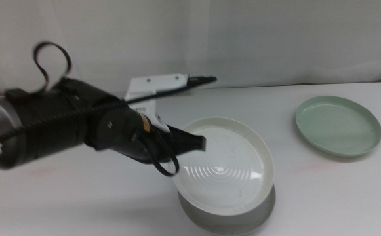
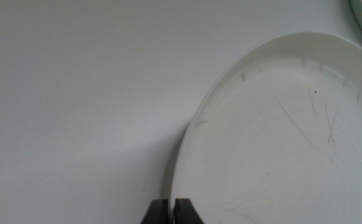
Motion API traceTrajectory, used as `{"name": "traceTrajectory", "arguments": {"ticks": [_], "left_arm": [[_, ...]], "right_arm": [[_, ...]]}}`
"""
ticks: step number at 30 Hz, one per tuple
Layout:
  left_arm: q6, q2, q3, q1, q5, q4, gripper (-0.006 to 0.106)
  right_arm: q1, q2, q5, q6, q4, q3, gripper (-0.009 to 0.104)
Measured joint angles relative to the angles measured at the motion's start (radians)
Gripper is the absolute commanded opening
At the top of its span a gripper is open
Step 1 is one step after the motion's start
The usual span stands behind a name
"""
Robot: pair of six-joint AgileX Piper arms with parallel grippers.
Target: Stack the three bowls on top of each other.
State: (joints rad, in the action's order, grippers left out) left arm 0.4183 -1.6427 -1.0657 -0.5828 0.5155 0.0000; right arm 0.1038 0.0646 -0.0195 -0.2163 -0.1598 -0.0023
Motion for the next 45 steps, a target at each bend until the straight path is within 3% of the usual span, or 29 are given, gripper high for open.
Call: {"name": "traceTrajectory", "arguments": {"ticks": [26,30,33,40,45], "left_arm": [[0.054,-0.205,0.026,-0.05,-0.129,-0.008,-0.001],[0.055,-0.207,0.026,-0.05,-0.133,-0.009,0.038],[0.053,-0.211,0.026,-0.05,-0.135,-0.009,0.094],[0.002,-0.19,0.001,-0.05,-0.13,0.0,0.092],[-0.015,-0.1,-0.045,-0.037,-0.118,0.122,0.092]], "right_arm": [[0.0,0.0,0.0,0.002,0.0,0.0,0.103],[0.0,0.0,0.0,0.002,0.0,0.0,0.103],[0.0,0.0,0.0,0.002,0.0,0.0,0.103],[0.0,0.0,0.0,-0.001,0.002,0.0,0.103],[0.0,0.0,0.002,-0.001,0.002,0.0,0.103]]}}
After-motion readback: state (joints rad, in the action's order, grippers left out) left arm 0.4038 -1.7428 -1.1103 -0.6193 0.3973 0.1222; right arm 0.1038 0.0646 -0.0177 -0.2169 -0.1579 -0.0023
